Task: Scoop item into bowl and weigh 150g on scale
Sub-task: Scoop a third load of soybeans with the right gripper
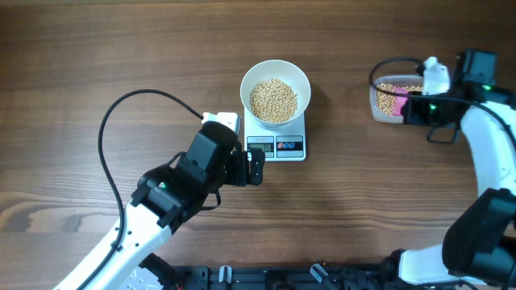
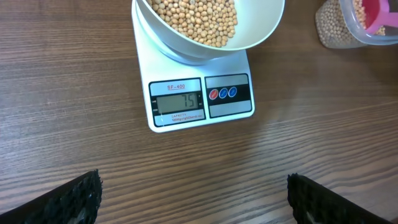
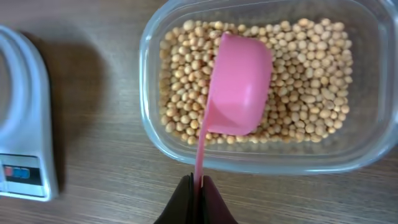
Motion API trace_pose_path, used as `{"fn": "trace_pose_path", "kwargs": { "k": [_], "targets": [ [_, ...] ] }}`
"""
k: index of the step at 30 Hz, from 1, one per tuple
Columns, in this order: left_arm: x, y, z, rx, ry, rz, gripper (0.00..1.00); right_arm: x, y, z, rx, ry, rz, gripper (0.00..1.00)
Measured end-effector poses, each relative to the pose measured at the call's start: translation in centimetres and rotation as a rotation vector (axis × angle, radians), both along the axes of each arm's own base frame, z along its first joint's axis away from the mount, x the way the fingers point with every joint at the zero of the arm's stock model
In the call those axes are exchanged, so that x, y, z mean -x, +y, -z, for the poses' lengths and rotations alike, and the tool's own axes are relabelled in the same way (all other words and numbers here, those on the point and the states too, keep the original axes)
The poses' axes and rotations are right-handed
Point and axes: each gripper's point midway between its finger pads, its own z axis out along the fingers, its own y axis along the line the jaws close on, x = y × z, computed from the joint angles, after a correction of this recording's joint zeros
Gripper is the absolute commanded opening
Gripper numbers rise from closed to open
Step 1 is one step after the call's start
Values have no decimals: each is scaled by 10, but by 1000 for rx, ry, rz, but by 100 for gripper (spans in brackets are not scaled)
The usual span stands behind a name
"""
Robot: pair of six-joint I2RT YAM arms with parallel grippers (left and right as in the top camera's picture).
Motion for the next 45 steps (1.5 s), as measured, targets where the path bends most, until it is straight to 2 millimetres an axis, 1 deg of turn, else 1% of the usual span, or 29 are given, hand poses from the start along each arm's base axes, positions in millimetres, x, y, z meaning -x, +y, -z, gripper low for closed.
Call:
{"fn": "trace_pose_path", "kwargs": {
  "k": [4,8,14,18,21,26,29,30,32,39,45],
  "targets": [
    [0,0,0,0,0,0,100,2,-13,0,-125,-14,53,4],
    [0,0,0,0,0,0,100,6,-15,3,-182,-19,70,4],
    [0,0,0,0,0,0,100,7,-24,-4,-281,-60,106,4],
    [0,0,0,0,0,0,100,8,-26,1,-347,-69,121,4],
    [0,0,0,0,0,0,100,5,-27,-3,-397,-97,124,4],
    [0,0,0,0,0,0,100,6,-34,-11,-462,-136,144,4],
    [0,0,0,0,0,0,100,6,-38,-7,-500,-134,161,4],
    [0,0,0,0,0,0,100,7,-41,-3,-531,-128,174,4],
    [0,0,0,0,0,0,100,7,-44,-2,-590,-137,189,4],
    [0,0,0,0,0,0,100,12,-60,-22,-748,-211,253,4],
    [0,0,0,0,0,0,100,19,-69,-26,-787,-217,295,4]
  ]
}}
